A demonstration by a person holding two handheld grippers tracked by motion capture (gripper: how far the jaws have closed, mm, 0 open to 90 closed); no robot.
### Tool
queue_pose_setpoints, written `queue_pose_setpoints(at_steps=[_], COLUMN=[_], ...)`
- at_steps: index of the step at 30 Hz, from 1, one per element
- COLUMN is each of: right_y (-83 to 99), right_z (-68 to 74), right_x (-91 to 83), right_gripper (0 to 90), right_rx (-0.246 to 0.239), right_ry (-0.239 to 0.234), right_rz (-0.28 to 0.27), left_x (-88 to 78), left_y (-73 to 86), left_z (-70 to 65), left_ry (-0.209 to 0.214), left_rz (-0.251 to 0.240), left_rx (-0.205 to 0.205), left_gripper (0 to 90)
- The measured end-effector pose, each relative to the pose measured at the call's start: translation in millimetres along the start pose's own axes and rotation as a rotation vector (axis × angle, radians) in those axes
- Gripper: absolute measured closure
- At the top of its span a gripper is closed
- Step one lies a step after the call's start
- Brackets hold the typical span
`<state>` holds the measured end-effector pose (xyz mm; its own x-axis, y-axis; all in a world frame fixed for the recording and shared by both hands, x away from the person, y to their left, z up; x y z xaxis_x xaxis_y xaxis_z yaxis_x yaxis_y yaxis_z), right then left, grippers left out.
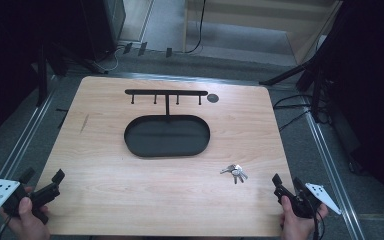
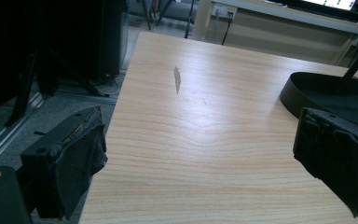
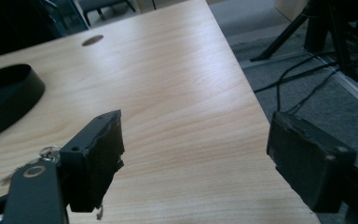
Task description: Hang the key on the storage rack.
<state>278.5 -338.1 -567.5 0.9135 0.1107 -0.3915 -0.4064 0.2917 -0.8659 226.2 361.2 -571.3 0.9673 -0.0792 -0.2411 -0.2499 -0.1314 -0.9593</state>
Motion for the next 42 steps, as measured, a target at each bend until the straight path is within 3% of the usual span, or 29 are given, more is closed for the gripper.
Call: queue_pose_setpoints(at_steps=[7,10,11,13,14,15,16,17,18,19,20,22,24,25,26,27,28,30,32,35,37,42], right_y=[-0.8,-1.5,-3.8,-4.8,-6.3,-10.2,-10.2,-15.4,-15.4,-20.9,-20.9,-25.3,-25.4,-22.0,-19.4,-19.4,-13.2,-10.6,-1.6,2.1,8.3,16.0], right_z=[5.6,11.4,17.6,19.8,23.7,32.2,32.2,44.3,44.3,56.4,56.4,72.2,76.1,88.4,93.4,93.4,102.4,105.7,116.4,121.0,125.2,124.7], right_x=[2.8,6.4,9.9,11.9,15.7,22.2,22.2,27.3,27.3,32.3,32.3,41.7,44.0,50.3,52.2,52.2,54.9,55.9,60.3,63.9,69.5,72.8], right_gripper=[21.8,25.7,31.2,34.6,35.9,36.8,36.8,37.5,37.5,38.7,38.7,41.6,42.3,42.2,42.2,42.2,42.0,41.6,36.3,31.5,25.0,25.8], right_rx=[-0.026,-0.08,-0.106,-0.119,-0.148,-0.199,-0.199,-0.246,-0.246,-0.291,-0.291,-0.339,-0.356,-0.402,-0.432,-0.432,-0.468,-0.477,-0.497,-0.487,-0.509,-0.53], right_ry=[0.005,0.036,0.042,0.054,0.076,0.088,0.088,0.079,0.079,0.08,0.08,0.084,0.08,0.061,0.054,0.054,0.052,0.04,0.025,0.026,0.031,0.048], right_rz=[0.064,0.124,0.171,0.196,0.251,0.34,0.34,0.426,0.426,0.497,0.497,0.581,0.6,0.676,0.713,0.713,0.794,0.826,0.928,0.959,0.974,1.0], left_x=[-0.8,-0.8,-0.6,-0.5,-0.4,-0.4,-0.4,-0.5,-0.6,-0.4,-0.4,-0.3,-0.3,-0.3,-0.3,-0.3,-0.3,0.0,0.6,0.7,0.8,1.0], left_y=[-0.1,0.0,-0.1,-0.1,0.0,0.0,0.0,0.0,0.0,0.0,0.0,0.1,0.0,0.1,0.2,0.2,0.3,0.4,0.5,0.5,0.5,0.5], left_z=[1.6,1.4,1.4,1.7,2.0,2.4,2.4,2.7,3.0,3.3,3.3,3.6,3.9,4.3,4.6,4.6,4.8,4.9,4.8,5.0,5.1,5.1], left_ry=[0.012,0.01,0.01,0.01,0.009,0.009,0.009,0.011,0.012,0.011,0.011,0.01,0.013,0.013,0.015,0.015,0.017,0.017,0.017,0.018,0.018,0.017], left_rz=[-0.005,-0.003,-0.004,-0.004,-0.003,-0.002,-0.002,-0.002,-0.002,-0.001,-0.001,0.0,-0.001,0.001,0.002,0.002,0.005,0.008,0.011,0.013,0.013,0.013], left_rx=[-0.022,-0.019,-0.022,-0.024,-0.027,-0.033,-0.033,-0.036,-0.038,-0.042,-0.042,-0.043,-0.048,-0.055,-0.056,-0.056,-0.058,-0.059,-0.057,-0.055,-0.058,-0.06], left_gripper=[2.9,2.9,2.9,2.9,2.9,2.9,2.9,2.9,2.9,2.9,2.9,2.9,2.9,2.9,2.9,2.9,2.9,2.9,2.9,2.9,2.9,2.9])
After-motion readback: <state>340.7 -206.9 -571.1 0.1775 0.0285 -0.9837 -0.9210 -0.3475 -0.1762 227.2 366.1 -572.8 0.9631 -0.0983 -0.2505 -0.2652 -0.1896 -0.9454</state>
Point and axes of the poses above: each handheld gripper's, and its own axes: x roughly forward along the jaws, y roughly out of its underside, z roughly to its left, the point moved 7 cm from there along x, roughly forward along the jaws, and after that the axes turned 4 degrees about x, right-handed, at the moved point
